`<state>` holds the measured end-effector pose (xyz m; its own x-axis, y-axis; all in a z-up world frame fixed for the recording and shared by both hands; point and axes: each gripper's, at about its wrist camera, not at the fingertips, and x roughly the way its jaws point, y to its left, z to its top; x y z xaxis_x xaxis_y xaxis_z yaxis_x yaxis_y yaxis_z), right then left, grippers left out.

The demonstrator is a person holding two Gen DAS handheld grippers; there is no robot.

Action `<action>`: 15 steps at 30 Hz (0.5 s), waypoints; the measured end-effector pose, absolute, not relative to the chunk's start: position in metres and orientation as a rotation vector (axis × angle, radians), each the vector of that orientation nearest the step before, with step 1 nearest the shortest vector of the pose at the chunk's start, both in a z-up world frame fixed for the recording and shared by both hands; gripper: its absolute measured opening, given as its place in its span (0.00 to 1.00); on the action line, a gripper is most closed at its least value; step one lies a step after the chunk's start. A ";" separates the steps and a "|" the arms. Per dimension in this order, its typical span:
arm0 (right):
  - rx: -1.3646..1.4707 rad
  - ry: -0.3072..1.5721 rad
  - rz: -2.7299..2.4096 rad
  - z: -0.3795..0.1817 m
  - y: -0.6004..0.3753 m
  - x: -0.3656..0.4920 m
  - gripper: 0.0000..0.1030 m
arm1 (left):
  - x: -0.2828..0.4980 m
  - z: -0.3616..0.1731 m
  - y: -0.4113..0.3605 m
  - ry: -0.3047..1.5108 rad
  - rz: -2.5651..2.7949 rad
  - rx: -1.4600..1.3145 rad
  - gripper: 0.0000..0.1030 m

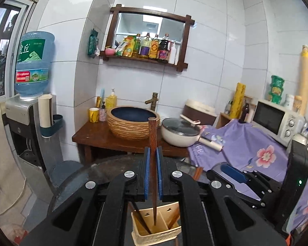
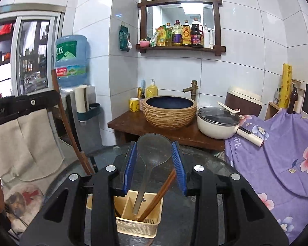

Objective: Organize utensils
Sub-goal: 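Lower the chopstick and spoon into the holder and open both tools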

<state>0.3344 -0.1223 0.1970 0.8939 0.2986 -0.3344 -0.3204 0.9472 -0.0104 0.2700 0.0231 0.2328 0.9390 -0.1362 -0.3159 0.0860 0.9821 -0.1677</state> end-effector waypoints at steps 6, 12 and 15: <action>-0.061 0.390 0.300 0.145 -0.118 0.347 0.35 | 0.283 0.185 0.027 0.405 -0.105 -0.190 0.06; -0.058 0.437 0.302 0.110 -0.118 0.350 0.35 | 0.287 0.148 0.025 0.469 -0.108 -0.188 0.02; -0.065 0.456 0.311 0.096 -0.117 0.351 0.35 | 0.290 0.136 0.025 0.491 -0.112 -0.184 0.02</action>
